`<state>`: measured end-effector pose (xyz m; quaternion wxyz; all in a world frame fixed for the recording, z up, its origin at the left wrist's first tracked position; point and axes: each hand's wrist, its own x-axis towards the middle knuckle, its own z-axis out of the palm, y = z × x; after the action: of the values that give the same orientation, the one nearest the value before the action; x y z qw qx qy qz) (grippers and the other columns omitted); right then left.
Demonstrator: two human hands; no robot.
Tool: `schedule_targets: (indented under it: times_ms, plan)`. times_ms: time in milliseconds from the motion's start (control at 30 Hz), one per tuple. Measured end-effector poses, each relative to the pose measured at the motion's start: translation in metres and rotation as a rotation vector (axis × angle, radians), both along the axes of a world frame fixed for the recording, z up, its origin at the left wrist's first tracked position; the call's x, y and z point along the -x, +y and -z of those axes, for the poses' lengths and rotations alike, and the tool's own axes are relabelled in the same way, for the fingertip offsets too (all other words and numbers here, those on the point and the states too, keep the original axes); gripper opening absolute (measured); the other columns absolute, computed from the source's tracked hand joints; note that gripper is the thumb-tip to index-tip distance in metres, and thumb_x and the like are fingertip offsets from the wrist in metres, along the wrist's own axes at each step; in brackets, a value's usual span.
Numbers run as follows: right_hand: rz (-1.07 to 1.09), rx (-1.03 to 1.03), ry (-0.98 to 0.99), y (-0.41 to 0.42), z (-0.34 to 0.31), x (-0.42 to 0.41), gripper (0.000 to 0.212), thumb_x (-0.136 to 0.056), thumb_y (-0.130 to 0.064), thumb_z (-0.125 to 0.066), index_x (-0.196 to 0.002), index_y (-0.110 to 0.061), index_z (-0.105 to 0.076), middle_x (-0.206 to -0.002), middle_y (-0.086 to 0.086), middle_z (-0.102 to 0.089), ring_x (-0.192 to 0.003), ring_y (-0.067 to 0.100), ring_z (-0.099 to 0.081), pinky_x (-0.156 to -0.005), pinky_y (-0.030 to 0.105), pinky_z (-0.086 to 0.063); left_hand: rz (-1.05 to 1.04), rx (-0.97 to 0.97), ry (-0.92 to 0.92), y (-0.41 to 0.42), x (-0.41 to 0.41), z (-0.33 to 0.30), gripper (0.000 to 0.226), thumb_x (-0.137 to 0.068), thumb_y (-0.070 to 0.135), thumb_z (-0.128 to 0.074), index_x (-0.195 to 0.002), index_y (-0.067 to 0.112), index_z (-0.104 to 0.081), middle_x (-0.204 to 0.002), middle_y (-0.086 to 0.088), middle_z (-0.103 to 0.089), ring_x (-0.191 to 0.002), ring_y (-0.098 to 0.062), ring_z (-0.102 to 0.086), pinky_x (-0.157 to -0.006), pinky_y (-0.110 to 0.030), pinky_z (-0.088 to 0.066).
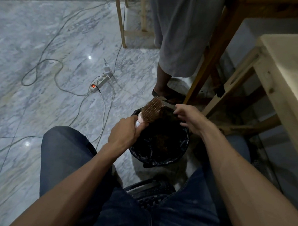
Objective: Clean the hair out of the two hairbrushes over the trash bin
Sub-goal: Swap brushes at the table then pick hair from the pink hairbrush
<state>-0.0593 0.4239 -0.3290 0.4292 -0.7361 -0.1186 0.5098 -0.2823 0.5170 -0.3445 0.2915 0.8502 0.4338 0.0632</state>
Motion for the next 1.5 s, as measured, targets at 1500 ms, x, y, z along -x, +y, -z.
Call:
schedule_targets:
  times_ms: [1500]
  plan:
    - [-0.564,0.287,-0.535,-0.013,-0.054,0.003,0.006,-0.086,-0.022,-0.082,-0.082,-0.019,-0.080,-0.084,-0.004,-0.074,-0.085,0.010,-0.066,-0.069,0.025,-0.047,0.109,-0.114,0.159,0.011,0.007,-0.053,0.029,-0.098,0.049,-0.049,-0.088,0.022,-0.047,-0.074,-0.001,-0.055,-0.062,-0.025,-0.052,-0.051,-0.034,-0.031]
